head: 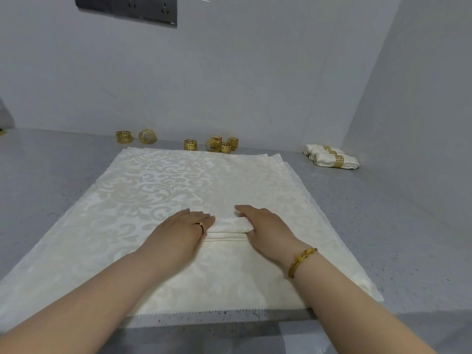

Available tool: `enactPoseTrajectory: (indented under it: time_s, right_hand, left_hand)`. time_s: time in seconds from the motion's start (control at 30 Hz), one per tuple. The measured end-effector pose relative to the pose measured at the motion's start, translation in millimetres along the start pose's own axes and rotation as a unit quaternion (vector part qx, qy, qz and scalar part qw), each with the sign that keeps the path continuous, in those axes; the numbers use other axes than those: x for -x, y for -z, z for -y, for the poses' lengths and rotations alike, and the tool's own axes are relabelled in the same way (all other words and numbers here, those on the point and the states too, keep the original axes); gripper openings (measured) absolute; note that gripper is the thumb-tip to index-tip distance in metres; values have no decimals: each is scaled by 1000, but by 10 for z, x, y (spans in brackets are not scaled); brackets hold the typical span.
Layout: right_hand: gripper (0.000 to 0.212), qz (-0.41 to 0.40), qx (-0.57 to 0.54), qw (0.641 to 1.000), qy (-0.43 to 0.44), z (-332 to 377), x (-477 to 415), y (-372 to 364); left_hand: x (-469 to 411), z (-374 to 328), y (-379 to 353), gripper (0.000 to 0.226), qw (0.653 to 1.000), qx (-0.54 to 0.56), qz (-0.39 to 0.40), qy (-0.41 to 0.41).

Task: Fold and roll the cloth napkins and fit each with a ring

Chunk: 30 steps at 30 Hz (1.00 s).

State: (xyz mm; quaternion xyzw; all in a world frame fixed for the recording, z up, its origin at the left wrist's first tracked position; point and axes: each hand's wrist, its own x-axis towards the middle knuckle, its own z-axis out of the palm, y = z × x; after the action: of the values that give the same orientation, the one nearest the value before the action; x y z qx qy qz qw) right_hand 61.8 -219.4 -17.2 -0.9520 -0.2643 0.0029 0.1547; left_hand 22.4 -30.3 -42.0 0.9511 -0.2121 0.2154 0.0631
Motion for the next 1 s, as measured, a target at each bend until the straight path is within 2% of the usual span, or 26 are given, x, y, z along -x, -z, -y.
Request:
enactPoseTrajectory:
  time_s: [0.1,0.27,0.33,0.4,0.47,0.53,0.63,0.7,0.73,0.77,0.8,0.9,0.97,1.0]
  right_hand:
    - [58,30,-215,976,-34,-68,56,66]
    - [58,5,-265,964,17,-25,107,176]
    - [53,-33,-193,979,65,-10,158,167]
    - [46,-80,-31,989,121,29,190,67]
    - [40,-124,92,975,158,36,202,-70]
    - [34,-176,158,957,169,5,152,-152]
    - [21,-139,172,960,173,50,93,-137]
    - [29,-114,183,964,152,105,84,-138]
    - [29,-115,189,966,131,119,64,-131]
    - [22,-87,163,977,108,143,56,-127]
    - [16,-101,129,981,106,141,45,-107]
    - [27,-98,-47,993,39,148,13,2]
    - [26,-77,-160,984,11,120,-22,92]
    - [24,-65,-205,977,7,108,-41,152]
  left_hand:
    - [22,-22,-59,31,1000,3,-11,-14]
    - [19,-39,-41,34,999,-15,-9,-27]
    - [16,-39,-44,33,1000,-16,-4,-18]
    - [10,-32,-51,33,999,-27,-2,-18]
    - [13,-28,-52,30,999,-28,-5,-21]
    - [30,-19,-42,33,999,-34,16,-4]
    - [33,-61,49,69,996,-3,86,29]
    - [31,-79,91,97,992,15,119,44]
    - [26,-71,92,104,991,5,124,43]
    - [14,-75,112,106,991,-9,128,40]
    - [-15,-105,136,102,990,-19,132,43]
    - [-135,-148,185,65,993,-40,91,60]
    - [-247,-137,213,45,994,-57,60,65]
    - [-300,-115,259,39,994,-49,70,74]
